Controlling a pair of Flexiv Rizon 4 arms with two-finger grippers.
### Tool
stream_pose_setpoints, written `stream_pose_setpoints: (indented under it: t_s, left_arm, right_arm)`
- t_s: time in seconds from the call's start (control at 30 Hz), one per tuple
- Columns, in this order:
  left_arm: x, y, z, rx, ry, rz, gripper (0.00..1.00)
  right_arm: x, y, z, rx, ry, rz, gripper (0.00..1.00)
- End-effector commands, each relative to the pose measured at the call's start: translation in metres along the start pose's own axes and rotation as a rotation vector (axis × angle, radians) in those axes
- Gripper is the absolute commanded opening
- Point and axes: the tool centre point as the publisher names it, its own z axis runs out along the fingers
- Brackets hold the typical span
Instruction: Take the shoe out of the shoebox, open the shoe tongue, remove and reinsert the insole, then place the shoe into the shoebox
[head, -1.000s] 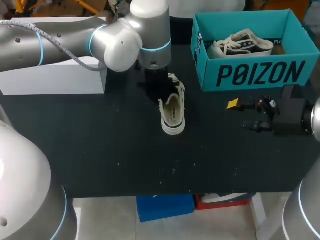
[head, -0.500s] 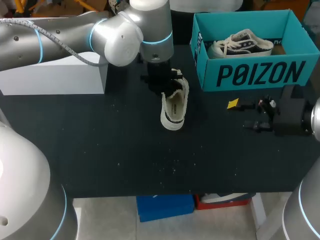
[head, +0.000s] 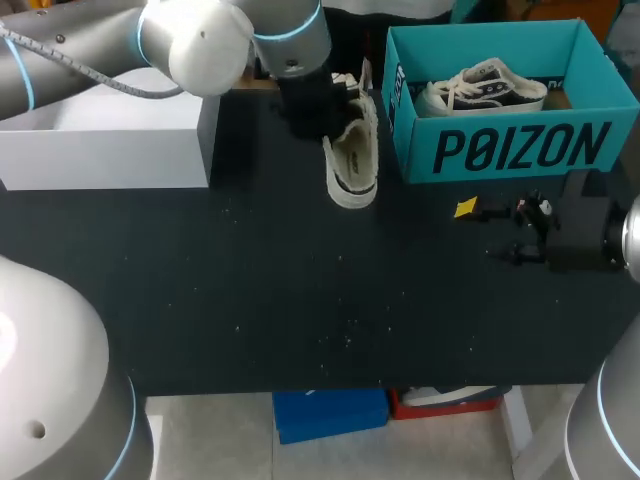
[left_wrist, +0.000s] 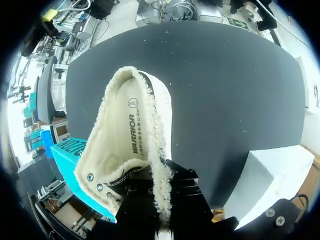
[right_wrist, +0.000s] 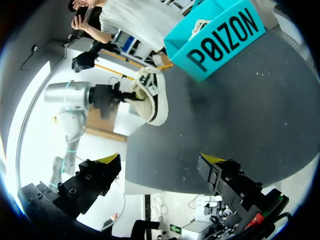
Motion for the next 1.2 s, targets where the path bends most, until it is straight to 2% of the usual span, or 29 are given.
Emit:
stream_pose_setpoints:
  t_s: [0.03,0.23,0.4,0.7,1.0,1.1,1.2]
  left_arm:
    - [0.012,-0.004,-0.074,-0.098,-0.015,-0.077,0.0]
    - [0.039,0.005,-0.113,-0.176,-0.053,-0.261,0.0]
    - [0.083,0.018,-0.138,-0.213,-0.065,-0.387,0.0]
    - [0.176,0.041,-0.18,-0.281,-0.089,-0.627,0.0]
    - [0.253,0.052,-0.186,-0.31,-0.122,-0.818,0.0]
    - [0.258,0.052,-0.185,-0.319,-0.119,-0.857,0.0]
    - [0.261,0.041,-0.179,-0.324,-0.121,-0.903,0.0]
  right_arm:
    - [0.001,0.0,0.0,0.0,-0.002,0.001,1.0]
    - [0.001,0.0,0.0,0.0,-0.002,0.001,1.0]
    - [0.001,0.0,0.0,0.0,-0.002,0.001,1.0]
    - [0.001,0.0,0.0,0.0,-0.002,0.001,1.0]
    - [0.001,0.0,0.0,0.0,-0.002,0.001,1.0]
    - [0.001,0.0,0.0,0.0,-0.002,0.001,1.0]
    - [0.001,0.0,0.0,0.0,-0.002,0.001,1.0]
